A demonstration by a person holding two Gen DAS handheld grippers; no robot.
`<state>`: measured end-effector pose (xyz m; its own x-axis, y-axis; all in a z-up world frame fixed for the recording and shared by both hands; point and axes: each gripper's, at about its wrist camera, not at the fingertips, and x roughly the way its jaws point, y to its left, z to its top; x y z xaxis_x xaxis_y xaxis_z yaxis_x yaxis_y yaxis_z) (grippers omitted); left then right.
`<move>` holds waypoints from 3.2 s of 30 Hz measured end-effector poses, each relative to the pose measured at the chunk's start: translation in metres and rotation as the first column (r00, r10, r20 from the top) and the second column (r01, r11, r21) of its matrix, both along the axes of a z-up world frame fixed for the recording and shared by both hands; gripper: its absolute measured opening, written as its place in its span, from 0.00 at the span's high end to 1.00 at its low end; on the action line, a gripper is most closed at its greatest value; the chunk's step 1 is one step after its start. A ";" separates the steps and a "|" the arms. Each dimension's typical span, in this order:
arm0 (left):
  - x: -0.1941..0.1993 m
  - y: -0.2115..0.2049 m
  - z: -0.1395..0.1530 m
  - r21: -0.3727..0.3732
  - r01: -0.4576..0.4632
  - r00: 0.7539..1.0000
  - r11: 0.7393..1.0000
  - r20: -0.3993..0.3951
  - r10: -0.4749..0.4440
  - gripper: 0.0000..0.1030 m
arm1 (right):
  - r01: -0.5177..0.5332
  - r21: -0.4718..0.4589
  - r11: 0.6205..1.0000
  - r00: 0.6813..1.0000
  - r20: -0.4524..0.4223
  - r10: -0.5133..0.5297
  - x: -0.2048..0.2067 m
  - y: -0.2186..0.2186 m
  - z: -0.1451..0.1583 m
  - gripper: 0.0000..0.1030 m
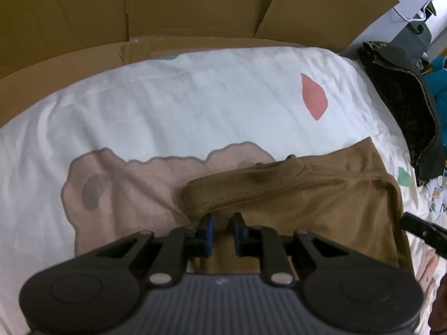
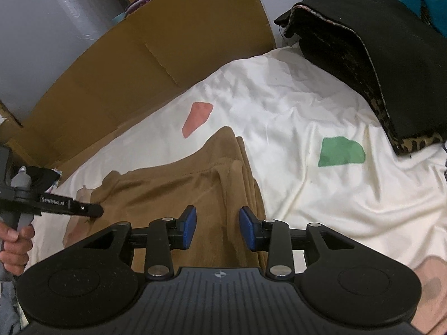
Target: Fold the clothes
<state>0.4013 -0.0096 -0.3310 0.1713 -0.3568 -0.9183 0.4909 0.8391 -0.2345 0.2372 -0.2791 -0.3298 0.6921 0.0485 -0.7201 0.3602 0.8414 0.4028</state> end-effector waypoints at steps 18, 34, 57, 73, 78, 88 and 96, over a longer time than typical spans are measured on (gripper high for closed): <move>0.002 -0.036 0.018 -0.060 0.066 0.997 0.996 0.032 -0.065 0.83 | -0.015 -0.124 0.992 0.999 -0.050 0.009 0.043 -0.011 -0.009 0.87; 0.035 -0.014 0.043 -0.134 0.177 0.984 0.975 -0.007 -0.179 0.55 | -0.039 -0.099 0.994 0.962 -0.273 0.011 0.062 -0.007 0.034 0.60; 0.018 0.056 0.016 -0.155 0.054 0.991 0.986 -0.116 -0.072 0.41 | -0.279 0.164 0.946 0.941 -0.152 0.304 0.076 -0.051 -0.006 0.41; 0.005 0.044 -0.018 -0.255 0.016 0.984 0.967 -0.166 -0.060 0.38 | -0.232 0.372 0.899 0.950 -0.112 0.292 0.078 -0.076 -0.046 0.41; 0.009 0.039 -0.017 -0.252 0.010 0.984 0.968 -0.172 -0.055 0.75 | -0.249 0.374 0.893 0.942 -0.120 0.313 0.082 -0.078 -0.043 0.72; 0.005 0.042 -0.006 -0.253 0.026 0.987 0.967 -0.146 -0.064 0.76 | -0.307 0.360 0.881 0.929 -0.090 0.360 0.080 -0.080 -0.027 0.71; 0.003 0.037 -0.012 -0.217 0.027 0.989 0.976 -0.139 -0.058 0.64 | -0.292 0.366 0.883 0.929 -0.109 0.353 0.083 -0.089 -0.043 0.55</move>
<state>0.4041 0.0273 -0.3435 0.0237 -0.5519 -0.8336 0.4728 0.7409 -0.4770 0.3204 -0.3682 -0.3724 0.4664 0.5091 -0.7234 0.1800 0.7460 0.6411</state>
